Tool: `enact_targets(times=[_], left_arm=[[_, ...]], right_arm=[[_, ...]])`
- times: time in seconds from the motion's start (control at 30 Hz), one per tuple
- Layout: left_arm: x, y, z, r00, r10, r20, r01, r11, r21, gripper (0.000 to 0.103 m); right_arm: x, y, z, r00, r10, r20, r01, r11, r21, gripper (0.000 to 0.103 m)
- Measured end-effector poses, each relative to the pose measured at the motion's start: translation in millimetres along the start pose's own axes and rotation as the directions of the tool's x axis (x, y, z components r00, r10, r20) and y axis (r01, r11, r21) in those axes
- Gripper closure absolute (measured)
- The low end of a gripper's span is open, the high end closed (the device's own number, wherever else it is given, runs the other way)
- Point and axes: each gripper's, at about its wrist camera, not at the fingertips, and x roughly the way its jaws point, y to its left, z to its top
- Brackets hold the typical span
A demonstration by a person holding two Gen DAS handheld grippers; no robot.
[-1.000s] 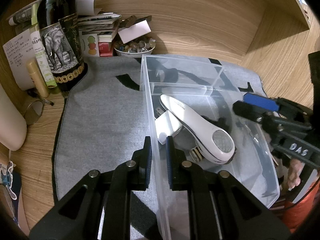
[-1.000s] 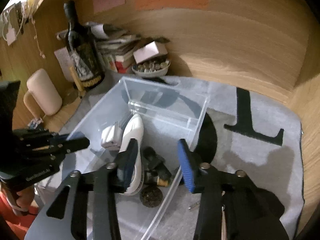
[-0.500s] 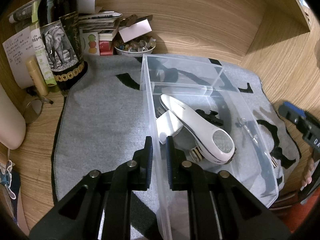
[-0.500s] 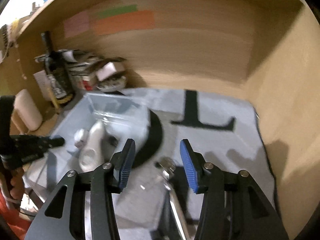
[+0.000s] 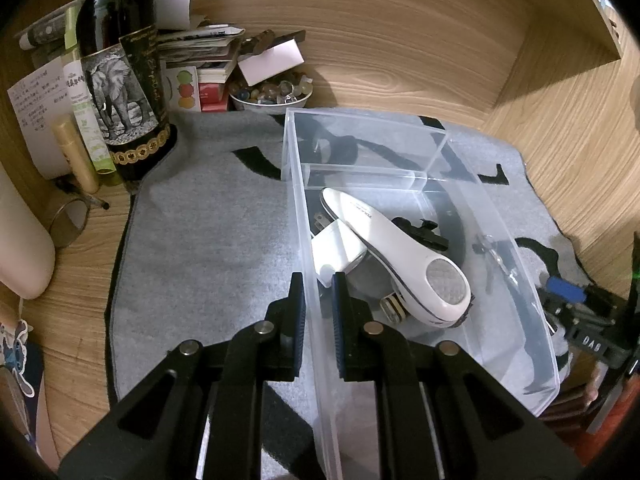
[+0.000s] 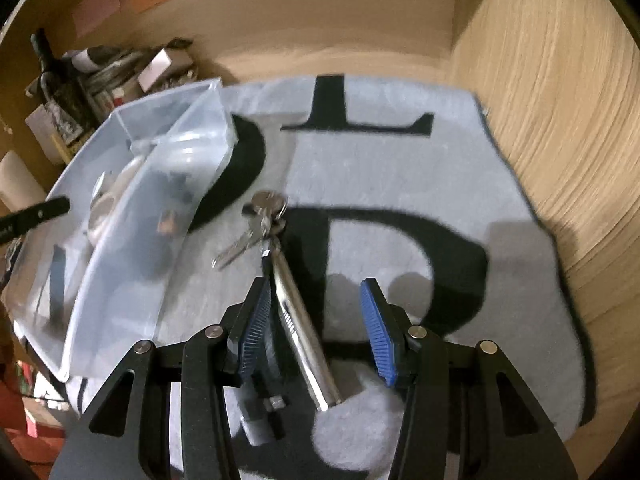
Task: Organize rigid objects
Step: 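Grasp the silver metal cylinder beside the keys with the right tool, then lift the silver cylinder over the box and release it inside with the right tool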
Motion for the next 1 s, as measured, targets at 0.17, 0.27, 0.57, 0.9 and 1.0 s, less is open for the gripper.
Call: enact_targets(times=[0.17,0.27,0.57,0.9,1.0], left_arm=[[0,1,1,1.0,-0.002,-0.001,0.002,1.0,-0.002,0.092],[0,0,0,1.0,-0.002,-0.001,0.002,1.0,-0.001,0.092],[0,0,0,1.0,-0.003,-0.001,0.003,1.0,-0.002,0.092],[0,0,-1,1.0,-0.003,-0.001,0.003,1.0,-0.001,0.092],[0,0,0,1.0,-0.004,-0.001,0.004,1.0,-0.002,0.092]], right_arm=[[19,7,-9,0.999,-0.018,-0.026,0.017,1.0,-0.026,0.067],[17,6,-7,1.0,-0.023,-0.001,0.023,0.999,-0.032,0.086],[7,8,-2,1.0,-0.014,0.028,0.015,0.999,-0.034,0.089],[-33,19,28,0.982,-0.007,0.187,0.017,0.999,-0.051,0.088],[-44,26,41,0.973,0.001,0.233,0.016,0.997,-0.07,0.089]])
